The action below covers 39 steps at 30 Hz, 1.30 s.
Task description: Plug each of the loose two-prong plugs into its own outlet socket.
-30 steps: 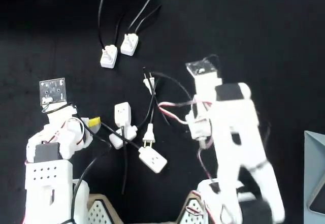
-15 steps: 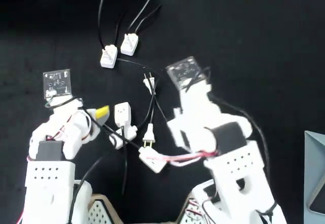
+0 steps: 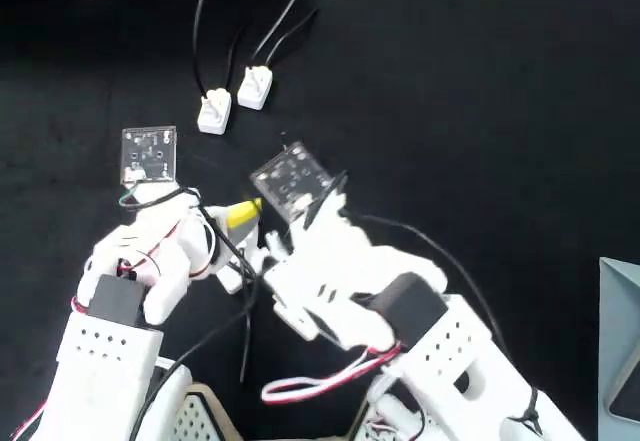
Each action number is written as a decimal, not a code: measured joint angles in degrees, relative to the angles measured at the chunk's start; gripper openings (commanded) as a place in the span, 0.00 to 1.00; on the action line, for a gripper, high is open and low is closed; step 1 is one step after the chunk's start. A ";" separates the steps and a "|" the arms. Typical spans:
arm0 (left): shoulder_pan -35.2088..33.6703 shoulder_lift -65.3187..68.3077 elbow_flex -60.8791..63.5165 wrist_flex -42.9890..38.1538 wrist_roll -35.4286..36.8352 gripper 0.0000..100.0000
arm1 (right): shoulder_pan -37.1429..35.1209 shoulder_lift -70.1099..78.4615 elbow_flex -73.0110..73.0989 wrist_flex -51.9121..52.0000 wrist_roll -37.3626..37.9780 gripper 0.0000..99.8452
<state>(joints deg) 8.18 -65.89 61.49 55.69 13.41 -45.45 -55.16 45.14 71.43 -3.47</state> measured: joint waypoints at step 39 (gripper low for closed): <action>-8.09 -29.54 9.58 3.78 -10.55 0.27 | 11.96 0.00 8.79 -9.49 -0.09 0.01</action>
<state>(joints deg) 0.09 -95.43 71.08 59.47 2.86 -33.49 -55.16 53.93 61.93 -3.56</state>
